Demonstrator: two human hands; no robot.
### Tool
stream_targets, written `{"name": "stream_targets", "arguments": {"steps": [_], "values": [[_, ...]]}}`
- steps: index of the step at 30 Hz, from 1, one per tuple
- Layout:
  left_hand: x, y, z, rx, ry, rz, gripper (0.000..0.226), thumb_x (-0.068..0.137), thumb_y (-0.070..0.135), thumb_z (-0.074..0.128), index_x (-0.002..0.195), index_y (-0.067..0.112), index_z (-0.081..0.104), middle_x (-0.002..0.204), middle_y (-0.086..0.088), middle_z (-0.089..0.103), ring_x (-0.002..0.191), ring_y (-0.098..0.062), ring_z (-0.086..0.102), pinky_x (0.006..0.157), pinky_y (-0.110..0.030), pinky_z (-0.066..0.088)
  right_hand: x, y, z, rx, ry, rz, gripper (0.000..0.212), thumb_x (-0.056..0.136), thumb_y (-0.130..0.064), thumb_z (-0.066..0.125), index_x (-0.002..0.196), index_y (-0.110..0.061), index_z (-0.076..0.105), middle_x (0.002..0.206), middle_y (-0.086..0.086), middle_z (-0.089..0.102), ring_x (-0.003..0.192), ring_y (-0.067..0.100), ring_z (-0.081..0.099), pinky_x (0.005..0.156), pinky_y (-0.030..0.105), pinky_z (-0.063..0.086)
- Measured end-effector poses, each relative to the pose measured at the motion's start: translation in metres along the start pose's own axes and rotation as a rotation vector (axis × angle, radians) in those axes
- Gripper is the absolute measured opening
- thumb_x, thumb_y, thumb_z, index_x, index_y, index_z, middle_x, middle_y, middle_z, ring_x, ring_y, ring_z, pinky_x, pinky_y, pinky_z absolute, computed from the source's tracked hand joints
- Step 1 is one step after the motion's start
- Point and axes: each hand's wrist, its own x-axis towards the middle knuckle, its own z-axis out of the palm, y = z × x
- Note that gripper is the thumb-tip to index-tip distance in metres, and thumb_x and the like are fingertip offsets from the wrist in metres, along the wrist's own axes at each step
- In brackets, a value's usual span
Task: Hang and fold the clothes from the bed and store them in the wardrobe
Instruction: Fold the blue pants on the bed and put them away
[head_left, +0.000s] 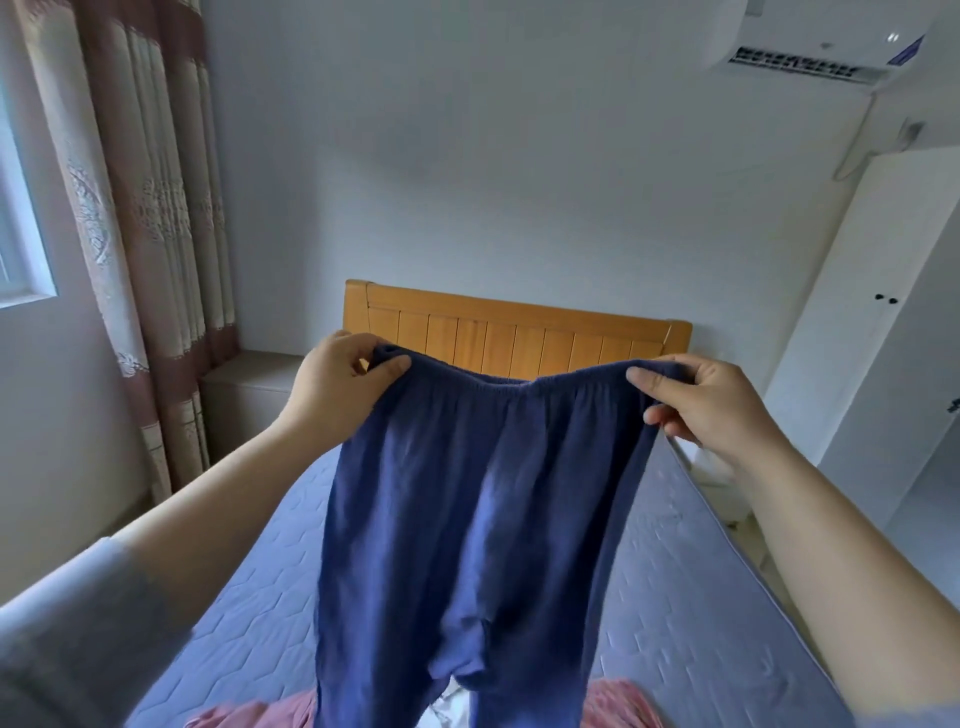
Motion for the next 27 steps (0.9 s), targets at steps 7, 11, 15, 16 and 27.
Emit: {"name": "stream_targets", "arguments": {"steps": [7,11,15,16,27], "values": [[-0.004,-0.01,0.008,-0.434,0.023,-0.324,0.017,0.097,0.021,0.055,0.089,0.011,0.066,0.074,-0.008,0.072,0.06,-0.01,0.07,0.052,-0.016,0.052,-0.01,0.005,0.022,0.257,-0.017,-0.011,0.003,0.089,-0.014,0.066,0.089,-0.013,0.068,0.068,-0.005,0.071,0.063,0.009,0.071,0.057,0.017,0.057],[0.0,-0.009,0.011,-0.77,0.011,-0.564,0.024,0.1,0.026,0.049,0.093,0.006,0.06,0.093,-0.013,0.063,0.07,-0.017,0.071,0.062,-0.025,0.058,-0.019,0.0,0.026,0.25,-0.108,-0.105,0.013,0.087,-0.023,0.064,0.091,-0.012,0.07,0.073,-0.002,0.071,0.067,0.012,0.071,0.063,0.02,0.059],[-0.003,-0.008,0.009,-0.768,-0.004,-0.636,0.036,0.089,0.045,0.056,0.085,0.009,0.057,0.075,-0.009,0.048,0.071,-0.021,0.052,0.067,-0.035,0.049,-0.028,-0.006,0.031,0.202,-0.186,-0.171,0.024,0.079,-0.033,0.063,0.091,-0.015,0.072,0.078,0.0,0.072,0.069,0.015,0.071,0.064,0.02,0.058],[-0.004,-0.007,0.008,-0.727,-0.036,-0.612,0.039,0.082,0.047,0.061,0.085,0.009,0.056,0.072,-0.007,0.045,0.069,-0.02,0.049,0.066,-0.035,0.048,-0.03,-0.006,0.032,0.2,-0.2,-0.18,0.023,0.079,-0.034,0.063,0.091,-0.016,0.072,0.08,0.0,0.073,0.069,0.015,0.071,0.065,0.02,0.058],[-0.01,0.009,0.013,-0.913,-0.046,-0.691,0.009,0.078,0.0,0.075,0.08,-0.003,0.067,0.071,-0.011,0.063,0.058,-0.017,0.061,0.058,-0.021,0.055,-0.045,-0.012,0.038,0.185,-0.345,-0.214,0.016,0.078,-0.023,0.065,0.087,-0.013,0.074,0.084,0.0,0.072,0.073,0.011,0.065,0.071,0.02,0.056]]}}
